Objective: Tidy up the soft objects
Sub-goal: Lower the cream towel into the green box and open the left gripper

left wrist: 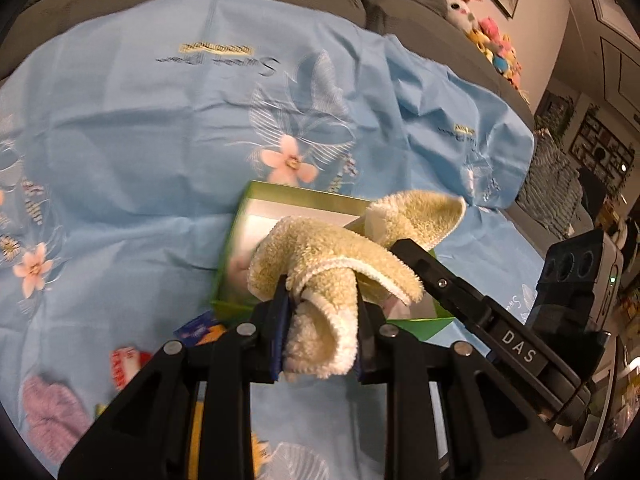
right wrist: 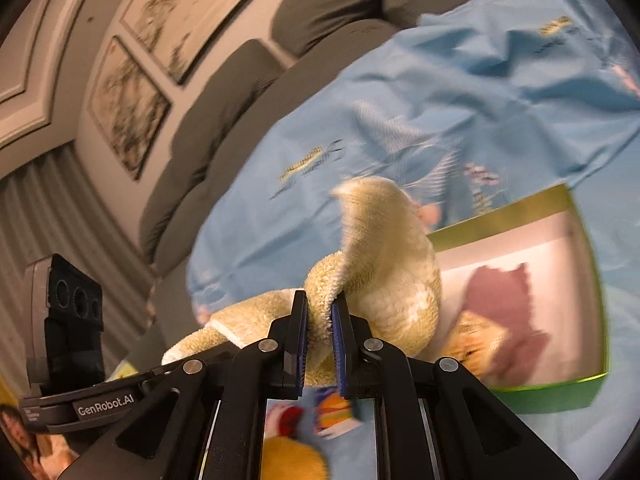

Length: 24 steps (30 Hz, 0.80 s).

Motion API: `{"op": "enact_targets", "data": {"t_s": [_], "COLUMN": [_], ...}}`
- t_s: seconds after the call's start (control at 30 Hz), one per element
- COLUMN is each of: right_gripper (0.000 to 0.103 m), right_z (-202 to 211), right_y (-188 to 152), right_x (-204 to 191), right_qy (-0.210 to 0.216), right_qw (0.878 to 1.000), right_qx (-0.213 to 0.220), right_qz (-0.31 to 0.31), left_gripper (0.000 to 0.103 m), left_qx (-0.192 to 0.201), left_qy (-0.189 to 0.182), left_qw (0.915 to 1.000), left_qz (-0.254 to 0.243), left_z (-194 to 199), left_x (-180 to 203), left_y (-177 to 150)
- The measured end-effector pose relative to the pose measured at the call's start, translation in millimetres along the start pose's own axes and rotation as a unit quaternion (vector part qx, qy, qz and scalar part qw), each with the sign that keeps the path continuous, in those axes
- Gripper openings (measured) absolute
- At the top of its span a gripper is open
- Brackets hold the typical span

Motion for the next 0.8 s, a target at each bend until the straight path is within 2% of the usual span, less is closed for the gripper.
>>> {"op": "enact_targets", "data": {"t_s": [0.27,0.33,0.4,0.43,0.5,0.53,0.57,0.67,0.7,0.8], "right_gripper": [0.013,0.013,0.013,0.015,0.023,0.026,0.034,0.065,0.069,0.069], "right_z": [-3,-8,-13,-16,-17,-16,-15,-10,-8,-6], "right_y": [2,0,-4,-7,-10,-11,-11,-9,-8,-7], "right_x": [44,54,63,67,75,78,79,82,82,79], "right_qy": [-0.061,-0.078,-0.089,-0.092,-0.104,-0.105,-0.107,-0.121,-0.122,-0.126], "right_qw": [0.998,0.996,0.995,0.994,0.992,0.992,0.992,0.990,0.990,0.990], "right_qx": [-0.016,-0.027,-0.038,-0.044,-0.050,-0.050,-0.048,-0.038,-0.034,-0.033], "right_qz": [-0.012,-0.015,-0.023,-0.030,-0.048,-0.052,-0.054,-0.059,-0.059,-0.053], "left_gripper": [0.024,0.028,0.050,0.054,0.074,0.079,0.084,0.086,0.090,0.101], "left_qx": [-0.028,-0.036,-0.044,-0.045,-0.046,-0.048,-0.048,-0.050,-0.050,-0.048], "left_qy": [0.020,0.031,0.042,0.048,0.055,0.056,0.060,0.066,0.068,0.074], "left_qw": [0.9992,0.9986,0.9980,0.9978,0.9974,0.9972,0.9969,0.9959,0.9955,0.9949], "left_qz": [-0.020,-0.022,-0.015,-0.010,0.002,0.009,0.016,0.036,0.042,0.050], "left_z": [-53,-65,-75,-77,-79,-79,-78,-74,-72,-66], "left_x": [20,20,17,15,7,3,-2,-15,-19,-27], "left_y": [0,0,0,0,1,1,2,4,4,3]}}
Point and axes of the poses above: each gripper's, at about its wrist camera, not at the fingertips, and z roughly against the way its jaws point, x to its right, y to its top, the point moved 7 cm from there along -z, roughly the way its jaws point, and after that the axes turned 13 degrees about z, right-handed, at the moved point
